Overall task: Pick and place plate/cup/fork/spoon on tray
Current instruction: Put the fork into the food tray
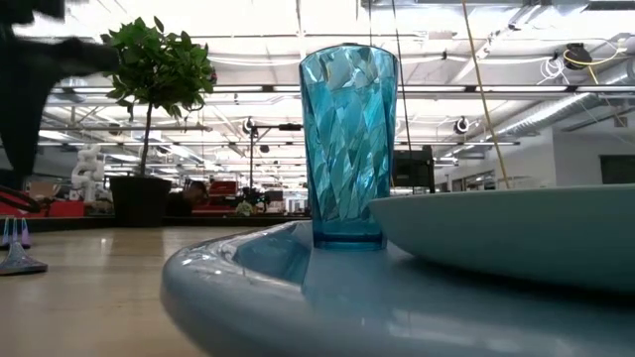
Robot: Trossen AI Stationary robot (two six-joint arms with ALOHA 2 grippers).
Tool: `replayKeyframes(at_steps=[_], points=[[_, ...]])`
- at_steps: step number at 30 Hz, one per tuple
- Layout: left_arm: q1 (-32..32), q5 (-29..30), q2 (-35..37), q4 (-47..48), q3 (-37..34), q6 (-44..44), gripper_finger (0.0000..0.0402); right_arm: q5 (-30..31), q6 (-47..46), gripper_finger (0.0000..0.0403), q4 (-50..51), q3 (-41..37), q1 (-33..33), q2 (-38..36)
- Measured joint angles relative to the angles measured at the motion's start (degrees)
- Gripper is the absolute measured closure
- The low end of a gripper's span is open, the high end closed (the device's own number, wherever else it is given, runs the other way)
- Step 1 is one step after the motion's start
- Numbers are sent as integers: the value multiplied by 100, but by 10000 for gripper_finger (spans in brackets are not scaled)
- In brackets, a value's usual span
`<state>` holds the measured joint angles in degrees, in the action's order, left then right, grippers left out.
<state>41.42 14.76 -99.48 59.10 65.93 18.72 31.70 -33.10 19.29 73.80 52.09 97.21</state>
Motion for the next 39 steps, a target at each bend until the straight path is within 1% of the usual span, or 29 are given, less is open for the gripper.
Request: replayKeyframes(at_steps=[2, 7, 10, 14, 20, 22, 24, 29, 31, 33, 37, 39], points=[[-134, -41, 11, 5, -148, -199, 245, -24, 137, 316, 11, 0, -29, -10], [-491, -352, 22, -234, -543, -810, 245, -34, 412, 316, 26, 0, -32, -58], [-694, -690, 22, -434, -804, -1072, 245, -42, 568, 316, 45, 0, -30, -130], [-872, -802, 22, -618, -1075, -1256, 245, -30, 749, 316, 64, 0, -32, -291], [-1027, -979, 59, -883, -1230, -1417, 247, -15, 1108, 316, 72, 0, -84, -518], [-1028, -964, 57, -918, -1235, -1517, 258, -2, 1250, 316, 72, 2, -129, -579], [-1063, -1013, 55, -932, -1237, -1554, 279, -1, 1381, 316, 70, 1, -180, -621], [-1129, -1129, 97, -946, -1238, -1330, 353, 9, 1625, 316, 68, 2, -375, -686], [-1129, -1025, 141, -929, -1209, -1188, 382, 156, 1697, 316, 71, 2, -469, -683], [-1142, -786, 275, -957, -1174, -1021, 389, 381, 1788, 316, 79, 2, -556, -680], [-1109, -780, 691, -851, -1053, -782, 381, 679, 1956, 316, 35, 2, -770, -686], [-1108, -806, 918, -730, -973, -750, 385, 860, 2013, 316, -35, 2, -880, -693]])
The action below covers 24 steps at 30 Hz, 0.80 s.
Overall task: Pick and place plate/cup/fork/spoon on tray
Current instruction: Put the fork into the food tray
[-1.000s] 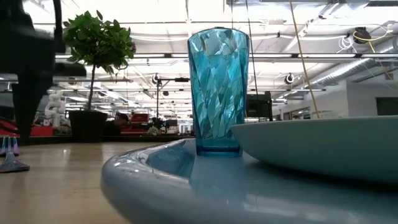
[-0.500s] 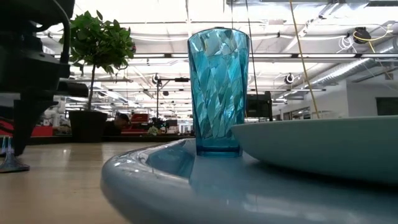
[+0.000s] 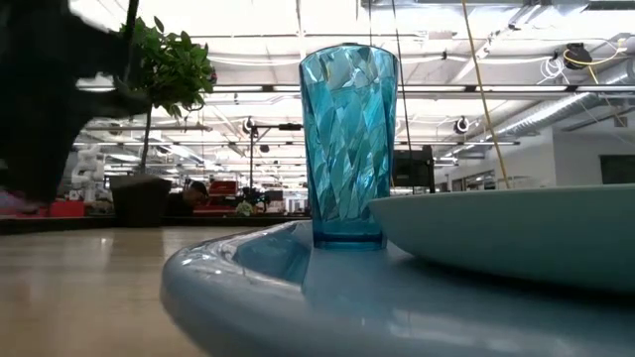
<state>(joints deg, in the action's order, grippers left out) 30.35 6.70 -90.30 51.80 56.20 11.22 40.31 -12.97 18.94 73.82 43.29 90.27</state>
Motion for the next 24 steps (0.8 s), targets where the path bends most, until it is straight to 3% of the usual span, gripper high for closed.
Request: replayKeyframes(at_steps=[7, 11, 15, 24], points=[[125, 427, 714, 604, 576, 100, 386, 1392, 498, 313, -845, 0, -392, -8], [94, 958, 835, 960, 1064, -20, 393, 1335, 969, 296, -1632, 0, -699, -8], [6, 1593, 825, 1149, 1477, -114, 391, 896, 1219, 268, -2238, 8, -1020, 20], [-536, 2173, 811, 1168, 1799, -574, 393, 571, 1319, 219, -2097, 354, -1501, 204]])
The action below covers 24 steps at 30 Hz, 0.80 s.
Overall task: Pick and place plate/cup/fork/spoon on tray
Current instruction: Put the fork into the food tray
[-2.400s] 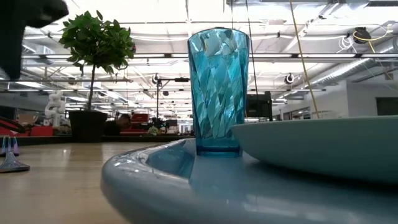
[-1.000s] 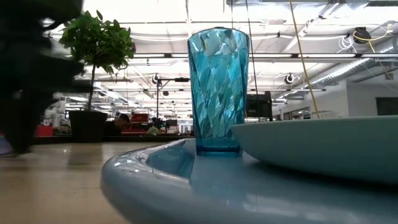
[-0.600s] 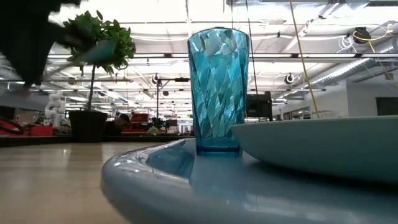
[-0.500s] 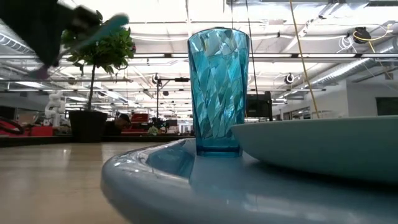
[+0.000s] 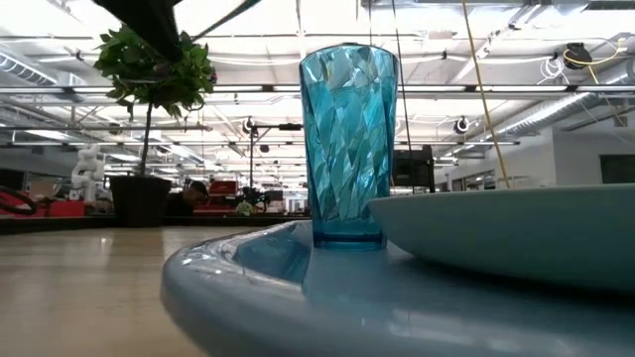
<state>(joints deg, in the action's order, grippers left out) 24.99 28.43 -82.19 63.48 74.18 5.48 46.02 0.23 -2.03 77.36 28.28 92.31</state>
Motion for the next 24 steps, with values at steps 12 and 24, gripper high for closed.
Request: replayKeyframes(at_steps=[12, 24], points=[[-955, 484, -139, -229, 29, -732, 393, -153, 449, 213, 978, 564, -928, 286], [-1382, 654, -121, -675, 34, -1452, 393, -960, 561, 213, 2108, 564, -1494, 297]])
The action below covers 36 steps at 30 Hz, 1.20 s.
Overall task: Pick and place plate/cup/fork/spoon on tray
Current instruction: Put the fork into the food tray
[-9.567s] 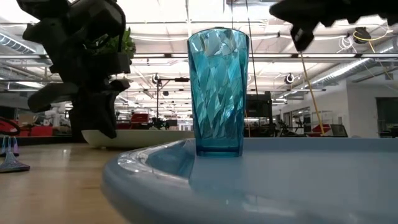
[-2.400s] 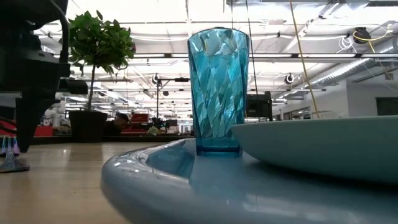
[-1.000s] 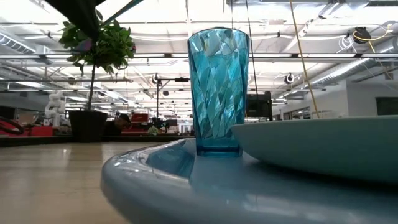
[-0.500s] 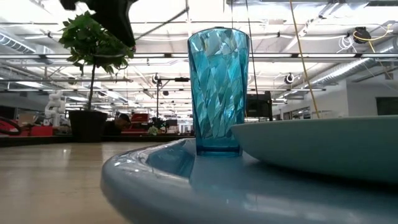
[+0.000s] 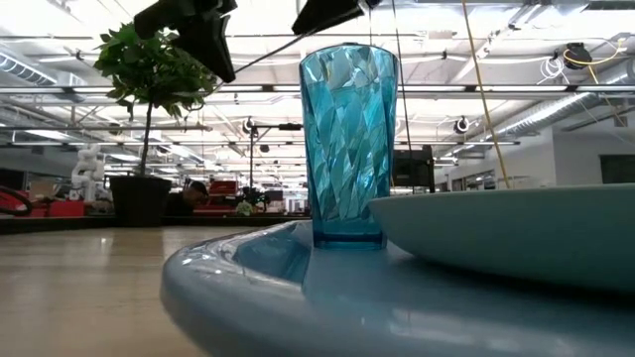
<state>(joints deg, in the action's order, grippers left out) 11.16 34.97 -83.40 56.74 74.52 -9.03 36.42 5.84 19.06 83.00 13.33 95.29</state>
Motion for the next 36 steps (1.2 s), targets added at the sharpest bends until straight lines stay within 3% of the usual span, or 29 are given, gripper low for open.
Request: replayKeyframes(at_steps=[15, 36], points=[[-173, -502, 1, -234, 0, -398, 387, -70, 733, 284, -269, -350, -140, 35], [-169, -642, -60, -308, -7, -377, 388, -62, 928, 287, -783, -417, -121, 44]])
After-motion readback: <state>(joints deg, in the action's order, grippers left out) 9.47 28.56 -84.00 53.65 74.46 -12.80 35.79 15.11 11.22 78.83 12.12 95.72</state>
